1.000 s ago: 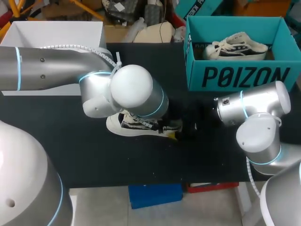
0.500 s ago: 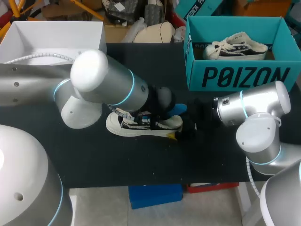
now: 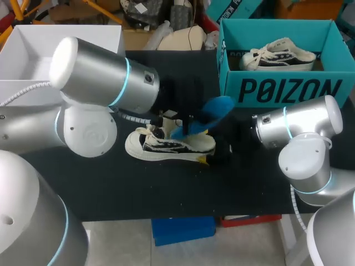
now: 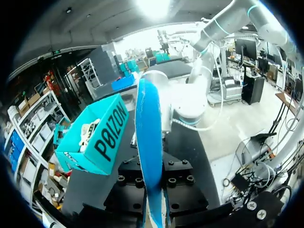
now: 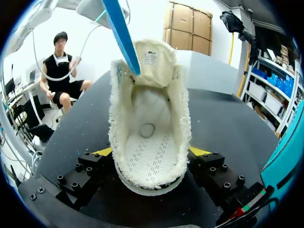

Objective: Take the shoe out of the shoebox, open the shoe tongue, remove and reinsert the insole, then place the shoe into the shoebox

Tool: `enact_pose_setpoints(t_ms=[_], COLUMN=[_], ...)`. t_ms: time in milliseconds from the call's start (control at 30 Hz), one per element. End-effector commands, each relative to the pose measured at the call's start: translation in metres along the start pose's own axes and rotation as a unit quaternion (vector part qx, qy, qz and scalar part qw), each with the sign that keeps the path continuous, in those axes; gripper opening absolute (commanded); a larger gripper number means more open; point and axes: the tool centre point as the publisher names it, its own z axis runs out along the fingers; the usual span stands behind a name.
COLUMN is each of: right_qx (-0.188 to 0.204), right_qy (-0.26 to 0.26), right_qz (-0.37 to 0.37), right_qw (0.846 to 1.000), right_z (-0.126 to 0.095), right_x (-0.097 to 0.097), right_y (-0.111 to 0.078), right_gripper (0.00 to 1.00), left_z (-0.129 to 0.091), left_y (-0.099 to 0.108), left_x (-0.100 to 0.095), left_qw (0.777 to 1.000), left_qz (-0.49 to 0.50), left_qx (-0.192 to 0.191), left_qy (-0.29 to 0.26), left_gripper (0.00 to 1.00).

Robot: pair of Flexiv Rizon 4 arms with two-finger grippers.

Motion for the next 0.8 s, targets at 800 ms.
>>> enact_pose_setpoints(t_ms=[800], right_qx=[0.001], right_qy=[0.0], right_qz=[0.001], right_qw=[1.0], right_z=[0.001], right_x=[0.001], right_y=[-0.001], right_gripper=[0.0], left_z=[-0.036], left_y=[-0.02], left_x=[0.002], left_qw=[0.977], left_qz=[-0.092], left_qx=[0.165], left_qy=[0.102], left_gripper=[0.0])
